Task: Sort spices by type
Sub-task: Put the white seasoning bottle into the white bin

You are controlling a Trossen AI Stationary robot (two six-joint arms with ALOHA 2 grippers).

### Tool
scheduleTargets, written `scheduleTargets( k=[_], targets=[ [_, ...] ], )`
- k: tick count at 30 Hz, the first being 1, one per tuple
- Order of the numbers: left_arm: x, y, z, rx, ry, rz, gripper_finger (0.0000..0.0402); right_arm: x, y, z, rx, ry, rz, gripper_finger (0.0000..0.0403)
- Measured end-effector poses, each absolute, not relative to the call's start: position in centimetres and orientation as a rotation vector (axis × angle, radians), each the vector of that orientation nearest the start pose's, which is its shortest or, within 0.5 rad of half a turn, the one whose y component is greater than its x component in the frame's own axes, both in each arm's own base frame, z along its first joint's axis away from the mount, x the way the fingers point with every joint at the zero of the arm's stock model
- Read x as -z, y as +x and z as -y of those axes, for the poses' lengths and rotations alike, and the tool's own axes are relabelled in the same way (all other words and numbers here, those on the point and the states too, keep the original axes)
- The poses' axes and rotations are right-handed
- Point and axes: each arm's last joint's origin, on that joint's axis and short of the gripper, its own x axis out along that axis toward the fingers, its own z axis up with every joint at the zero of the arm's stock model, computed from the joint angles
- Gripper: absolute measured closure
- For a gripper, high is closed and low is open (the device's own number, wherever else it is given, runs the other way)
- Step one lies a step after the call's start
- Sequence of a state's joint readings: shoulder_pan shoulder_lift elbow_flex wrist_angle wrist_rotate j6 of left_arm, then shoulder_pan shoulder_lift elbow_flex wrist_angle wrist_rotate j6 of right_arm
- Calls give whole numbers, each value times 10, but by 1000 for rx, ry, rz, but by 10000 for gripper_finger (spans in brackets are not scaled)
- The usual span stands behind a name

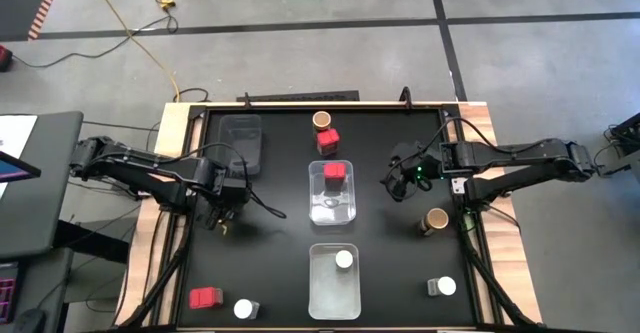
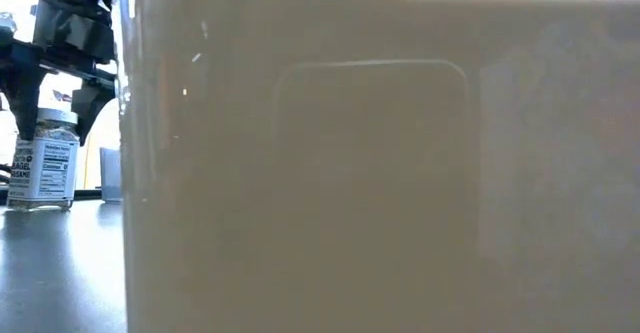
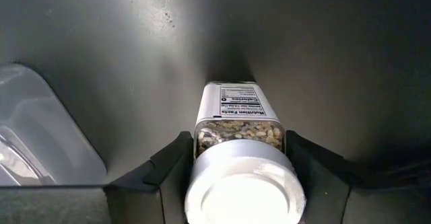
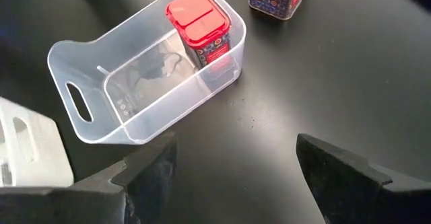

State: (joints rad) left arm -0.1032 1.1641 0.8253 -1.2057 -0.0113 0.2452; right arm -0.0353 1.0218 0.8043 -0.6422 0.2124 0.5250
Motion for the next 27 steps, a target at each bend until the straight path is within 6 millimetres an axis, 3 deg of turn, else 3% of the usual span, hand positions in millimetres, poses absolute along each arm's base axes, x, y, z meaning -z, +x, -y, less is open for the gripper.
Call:
scheduleTargets(
  k=[9, 16, 21, 27],
  targets=[
    [-224, 166, 12, 214, 231, -1558, 197, -262, 197, 11, 455, 439, -771, 74],
    [-225, 175, 13, 103, 129, -1474, 197, -261, 196, 10, 446, 426, -786, 74],
    [-226, 183, 19, 16, 82, -1385, 197, -257, 191, 10, 450, 396, -857, 74],
    [-235, 190, 28, -99, -90, -1303, 197, -250, 180, 9, 476, 374, -984, 74]
  ],
)
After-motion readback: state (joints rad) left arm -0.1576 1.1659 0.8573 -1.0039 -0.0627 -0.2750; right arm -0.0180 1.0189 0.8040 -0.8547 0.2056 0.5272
